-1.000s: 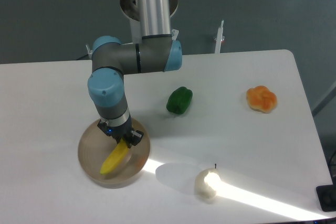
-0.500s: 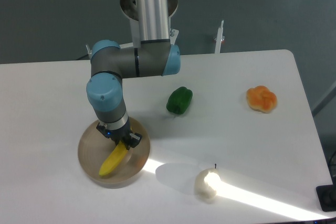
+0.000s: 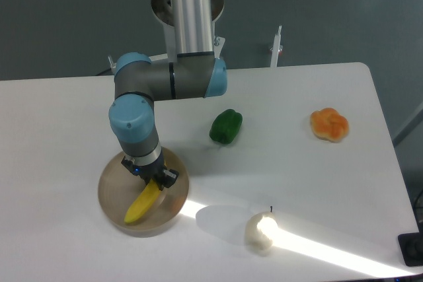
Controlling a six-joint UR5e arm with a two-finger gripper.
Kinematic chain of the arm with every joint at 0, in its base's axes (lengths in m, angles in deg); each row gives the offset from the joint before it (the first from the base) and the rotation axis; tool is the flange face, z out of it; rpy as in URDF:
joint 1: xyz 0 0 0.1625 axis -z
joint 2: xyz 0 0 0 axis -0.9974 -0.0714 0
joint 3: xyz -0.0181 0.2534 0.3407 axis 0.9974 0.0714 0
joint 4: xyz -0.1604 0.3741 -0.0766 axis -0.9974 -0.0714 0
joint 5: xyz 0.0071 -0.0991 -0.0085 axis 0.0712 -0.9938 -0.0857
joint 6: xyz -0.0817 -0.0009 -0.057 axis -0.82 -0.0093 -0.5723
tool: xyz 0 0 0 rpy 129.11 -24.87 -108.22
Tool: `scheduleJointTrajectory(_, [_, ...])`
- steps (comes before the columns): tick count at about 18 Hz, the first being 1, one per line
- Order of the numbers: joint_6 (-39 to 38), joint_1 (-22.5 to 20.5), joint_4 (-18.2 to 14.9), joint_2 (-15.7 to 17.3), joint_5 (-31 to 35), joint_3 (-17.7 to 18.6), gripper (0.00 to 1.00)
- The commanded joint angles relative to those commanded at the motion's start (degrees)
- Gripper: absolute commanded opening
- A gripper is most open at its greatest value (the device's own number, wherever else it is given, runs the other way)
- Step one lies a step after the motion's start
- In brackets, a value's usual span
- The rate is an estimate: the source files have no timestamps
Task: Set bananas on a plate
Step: 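Hold the banana on the plate and open the gripper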
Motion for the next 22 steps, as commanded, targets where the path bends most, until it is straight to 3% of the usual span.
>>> scheduleJointTrajectory(15, [0.00, 0.00, 0.17, -0.35, 0.00, 0.53, 0.37])
scheduleJointTrajectory(16, [0.09, 0.00, 0.09, -0.18, 0.00, 0.53, 0.46])
scheduleJointTrajectory(18, [0.00, 0.00, 0.09, -0.09, 0.00, 0.35, 0.77])
scheduleJointTrajectory(20, [-0.09, -0.09, 0.09, 0.00, 0.00, 0.26, 1.00])
scheduleJointTrajectory(22, [-0.44, -0.09, 0.09, 0.44, -0.09, 0.09, 1.00])
